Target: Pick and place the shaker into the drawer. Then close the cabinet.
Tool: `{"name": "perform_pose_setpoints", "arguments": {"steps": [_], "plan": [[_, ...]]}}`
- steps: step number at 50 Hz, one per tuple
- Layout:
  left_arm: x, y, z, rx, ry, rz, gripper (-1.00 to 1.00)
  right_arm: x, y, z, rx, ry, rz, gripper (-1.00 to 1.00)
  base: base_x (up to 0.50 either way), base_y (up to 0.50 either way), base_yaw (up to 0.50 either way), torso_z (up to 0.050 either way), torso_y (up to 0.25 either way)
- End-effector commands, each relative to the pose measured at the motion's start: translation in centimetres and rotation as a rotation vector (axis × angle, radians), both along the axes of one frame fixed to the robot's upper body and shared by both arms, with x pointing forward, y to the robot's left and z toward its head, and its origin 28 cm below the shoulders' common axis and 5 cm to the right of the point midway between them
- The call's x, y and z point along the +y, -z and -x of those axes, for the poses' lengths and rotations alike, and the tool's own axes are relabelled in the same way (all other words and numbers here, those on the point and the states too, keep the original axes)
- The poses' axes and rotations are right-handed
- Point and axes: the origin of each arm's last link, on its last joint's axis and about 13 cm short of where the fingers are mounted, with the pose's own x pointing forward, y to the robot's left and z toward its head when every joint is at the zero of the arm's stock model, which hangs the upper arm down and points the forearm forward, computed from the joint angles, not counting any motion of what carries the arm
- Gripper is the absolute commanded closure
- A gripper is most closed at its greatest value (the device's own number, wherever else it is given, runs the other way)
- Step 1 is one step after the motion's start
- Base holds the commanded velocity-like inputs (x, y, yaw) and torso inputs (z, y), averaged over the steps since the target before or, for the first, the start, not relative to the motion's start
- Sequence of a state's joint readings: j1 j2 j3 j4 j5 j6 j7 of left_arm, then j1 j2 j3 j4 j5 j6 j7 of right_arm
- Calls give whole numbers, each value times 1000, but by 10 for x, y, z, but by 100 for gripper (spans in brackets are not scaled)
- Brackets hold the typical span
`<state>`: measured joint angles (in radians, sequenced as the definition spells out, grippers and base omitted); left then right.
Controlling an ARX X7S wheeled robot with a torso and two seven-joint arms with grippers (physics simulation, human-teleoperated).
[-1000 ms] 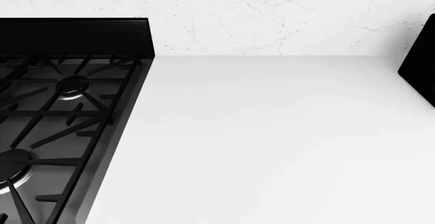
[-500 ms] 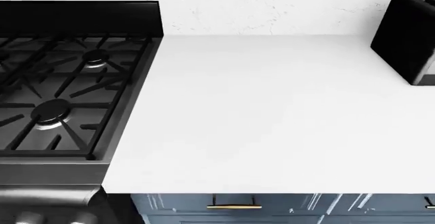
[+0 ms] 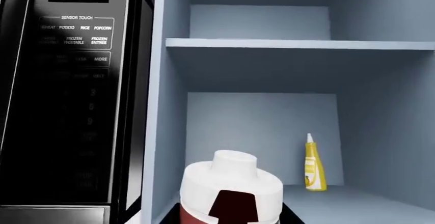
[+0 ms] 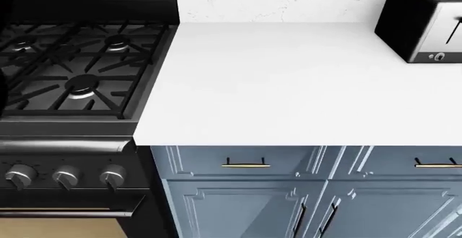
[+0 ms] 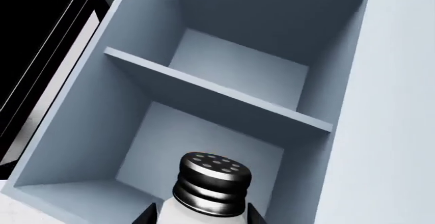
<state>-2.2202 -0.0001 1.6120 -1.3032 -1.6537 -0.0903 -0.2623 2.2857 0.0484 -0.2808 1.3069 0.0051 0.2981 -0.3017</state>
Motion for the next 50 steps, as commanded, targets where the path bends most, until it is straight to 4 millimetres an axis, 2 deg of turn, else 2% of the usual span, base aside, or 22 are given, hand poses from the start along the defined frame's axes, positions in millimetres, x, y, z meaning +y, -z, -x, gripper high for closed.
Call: {"name": "perform_pose_setpoints", "arguments": {"steps": [1, 8, 9, 11, 14, 16, 21, 26, 34, 43, 50], "plan": [[1, 29, -18, 57, 22, 1, 100, 2, 34, -26, 120, -24, 30, 100, 0, 0, 0, 0, 0], [1, 76, -42, 129, 91, 32, 100, 0, 78, -54, 237, -78, -4, 100, 0, 0, 0, 0, 0], [1, 86, -43, 143, 110, 28, 100, 1, 87, -58, 253, -87, -9, 100, 0, 0, 0, 0, 0], [2, 107, -34, 170, 139, 24, 100, -2, 123, -62, 365, -84, -47, 100, 0, 0, 0, 0, 0], [1, 141, -23, 207, 168, 13, 100, 1, 145, -45, 331, -99, -63, 100, 0, 0, 0, 0, 0], [1, 160, -17, 228, 175, 12, 100, -1, 162, -40, 350, -94, -86, 100, 0, 0, 0, 0, 0], [0, 192, -6, 272, 187, 7, 100, -2, 185, -31, 366, -90, -111, 100, 0, 0, 0, 0, 0], [0, 214, 8, 297, 223, -18, 100, -2, 208, -22, 394, -100, -148, 100, 0, 0, 0, 0, 0], [8, 240, 21, 335, 220, 2, 100, -6, 238, -10, 418, -83, -201, 100, 0, 0, 0, 0, 0], [14, 292, 34, 402, 184, -21, 100, -4, 277, -2, 491, -114, -233, 100, 0, 0, 0, 0, 0], [14, 305, 37, 392, 178, -58, 100, -1, 299, 1, 537, -97, -227, 100, 0, 0, 0, 2, 0]]}}
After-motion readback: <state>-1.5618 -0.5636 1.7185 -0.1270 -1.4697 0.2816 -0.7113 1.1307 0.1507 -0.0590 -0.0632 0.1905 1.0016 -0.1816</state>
